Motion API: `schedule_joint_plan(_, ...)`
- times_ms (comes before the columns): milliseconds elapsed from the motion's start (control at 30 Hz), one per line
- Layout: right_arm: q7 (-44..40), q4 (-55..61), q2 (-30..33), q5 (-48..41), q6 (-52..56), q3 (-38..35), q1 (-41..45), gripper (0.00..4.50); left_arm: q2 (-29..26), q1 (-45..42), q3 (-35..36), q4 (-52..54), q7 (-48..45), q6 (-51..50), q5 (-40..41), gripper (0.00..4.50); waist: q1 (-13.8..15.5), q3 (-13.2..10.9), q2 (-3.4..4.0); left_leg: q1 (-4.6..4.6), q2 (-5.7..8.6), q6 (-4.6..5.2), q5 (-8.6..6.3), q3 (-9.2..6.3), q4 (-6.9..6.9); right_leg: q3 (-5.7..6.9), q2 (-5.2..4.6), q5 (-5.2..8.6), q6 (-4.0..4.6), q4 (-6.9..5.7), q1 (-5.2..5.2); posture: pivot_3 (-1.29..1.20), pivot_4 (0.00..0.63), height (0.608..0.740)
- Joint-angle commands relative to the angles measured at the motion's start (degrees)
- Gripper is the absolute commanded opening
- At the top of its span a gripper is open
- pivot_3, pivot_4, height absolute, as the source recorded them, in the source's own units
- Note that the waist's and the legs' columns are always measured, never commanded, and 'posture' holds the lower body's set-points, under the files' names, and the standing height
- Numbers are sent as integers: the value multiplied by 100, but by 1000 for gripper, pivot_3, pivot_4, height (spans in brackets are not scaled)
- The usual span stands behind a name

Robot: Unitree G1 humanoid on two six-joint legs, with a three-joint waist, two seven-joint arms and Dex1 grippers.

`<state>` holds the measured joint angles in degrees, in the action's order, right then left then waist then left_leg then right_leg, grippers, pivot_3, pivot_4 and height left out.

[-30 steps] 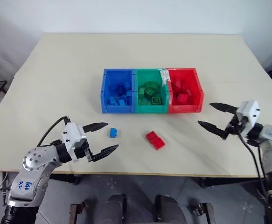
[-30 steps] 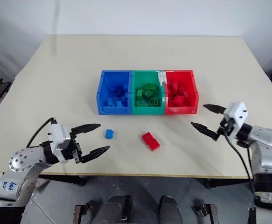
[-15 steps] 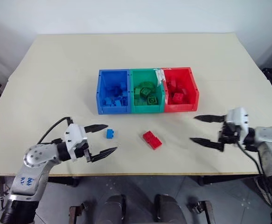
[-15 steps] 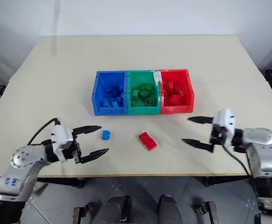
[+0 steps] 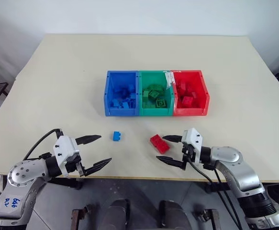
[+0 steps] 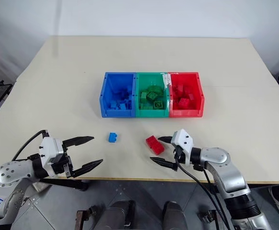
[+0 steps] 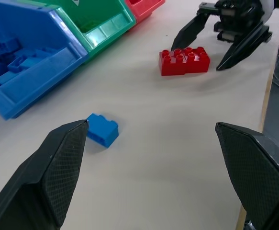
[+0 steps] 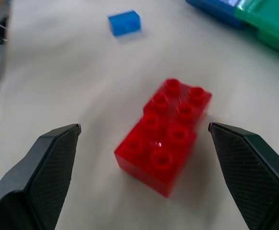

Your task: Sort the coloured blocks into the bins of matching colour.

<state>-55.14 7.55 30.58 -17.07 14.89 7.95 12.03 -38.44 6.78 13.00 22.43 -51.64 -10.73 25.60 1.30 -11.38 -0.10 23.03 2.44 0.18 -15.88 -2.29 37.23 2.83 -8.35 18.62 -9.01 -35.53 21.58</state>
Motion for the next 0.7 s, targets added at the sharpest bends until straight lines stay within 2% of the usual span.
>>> schedule_joint_plan(33,128,12,-75,155,-188,98,-100,4479,-35,-33,69,253,21,-17,143,4500,-7,0,0,0,-1,0,0,0,-1,0,1,0,0,0,0,0,150,740)
schedule_joint_plan(133,220,4,-127,234,-178,154,-135,3872,-39,-118,41,219,-1,-21,141,4500,-6,0,0,-1,-1,0,0,1,-2,0,2,0,0,-1,0,0,150,740)
schedule_joint_plan(300,302,91,-127,259,-124,122,-177,2180,-25,-178,10,192,-60,-9,155,4500,-7,1,-1,-1,-1,0,0,1,-1,0,3,0,0,-3,0,0,150,740)
schedule_joint_plan(333,341,102,-86,269,-97,71,-200,1993,-22,-185,5,186,-73,-4,158,4500,-7,1,-1,-2,-1,0,0,2,-1,0,3,0,0,-6,0,0,150,740)
schedule_joint_plan(467,277,183,106,209,-136,-91,-397,1991,32,-240,-78,108,-89,58,117,4500,12,0,-1,-2,0,0,0,1,0,0,3,0,0,-4,-1,0,150,740)
schedule_joint_plan(533,206,236,65,-91,-194,-308,-361,1991,101,-286,-139,81,-51,94,98,4500,15,2,-3,-1,1,1,-1,0,1,0,2,0,0,-2,-3,0,150,740)
schedule_joint_plan(700,301,-182,-156,-623,-426,-996,332,1991,359,-461,-343,120,176,79,56,4500,-20,1,-3,-2,-3,1,1,3,2,-1,5,-1,1,-3,-3,0,150,740)
